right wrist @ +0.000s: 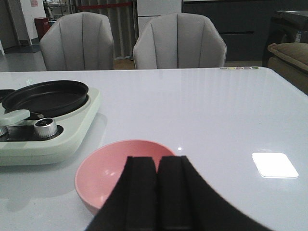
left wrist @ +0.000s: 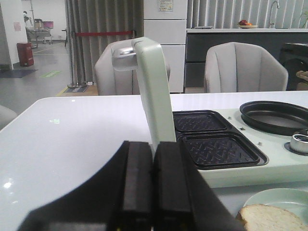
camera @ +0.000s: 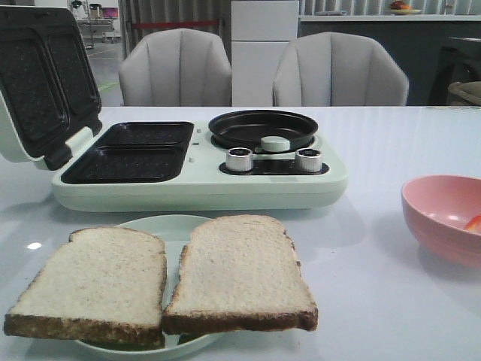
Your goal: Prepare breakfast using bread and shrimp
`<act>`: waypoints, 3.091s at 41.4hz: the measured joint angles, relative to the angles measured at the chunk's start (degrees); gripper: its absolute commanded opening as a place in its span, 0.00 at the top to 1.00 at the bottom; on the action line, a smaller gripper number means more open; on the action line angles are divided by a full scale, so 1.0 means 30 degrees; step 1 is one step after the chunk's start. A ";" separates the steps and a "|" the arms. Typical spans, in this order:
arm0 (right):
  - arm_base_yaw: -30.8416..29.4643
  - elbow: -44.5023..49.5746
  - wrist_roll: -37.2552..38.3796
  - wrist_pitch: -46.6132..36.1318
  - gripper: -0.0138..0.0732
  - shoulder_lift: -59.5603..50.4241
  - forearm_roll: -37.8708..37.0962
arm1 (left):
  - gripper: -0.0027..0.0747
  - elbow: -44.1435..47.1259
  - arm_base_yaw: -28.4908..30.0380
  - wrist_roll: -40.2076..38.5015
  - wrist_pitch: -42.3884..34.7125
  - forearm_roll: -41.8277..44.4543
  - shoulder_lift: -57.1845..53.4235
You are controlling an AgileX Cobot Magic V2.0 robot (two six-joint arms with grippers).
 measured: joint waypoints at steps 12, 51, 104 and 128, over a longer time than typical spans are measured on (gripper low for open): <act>0.0000 0.0000 0.0000 0.0000 0.80 0.0000 0.0000 | 0.84 0.0000 0.0000 0.0000 0.0000 0.0000 0.0000; 0.0000 -0.8789 0.0000 0.2525 0.80 0.1846 0.0125 | 0.84 -0.7620 0.0000 0.0000 0.1333 -0.0096 0.1402; 0.0000 -1.1152 0.0000 0.9281 0.20 1.1475 0.0158 | 0.21 -0.8885 -0.1052 0.3316 0.8914 -0.0808 1.0305; 0.0000 -1.1152 0.0000 0.9130 0.20 1.1576 0.0158 | 0.30 -0.8885 -1.2740 0.3726 0.8989 0.6786 1.7748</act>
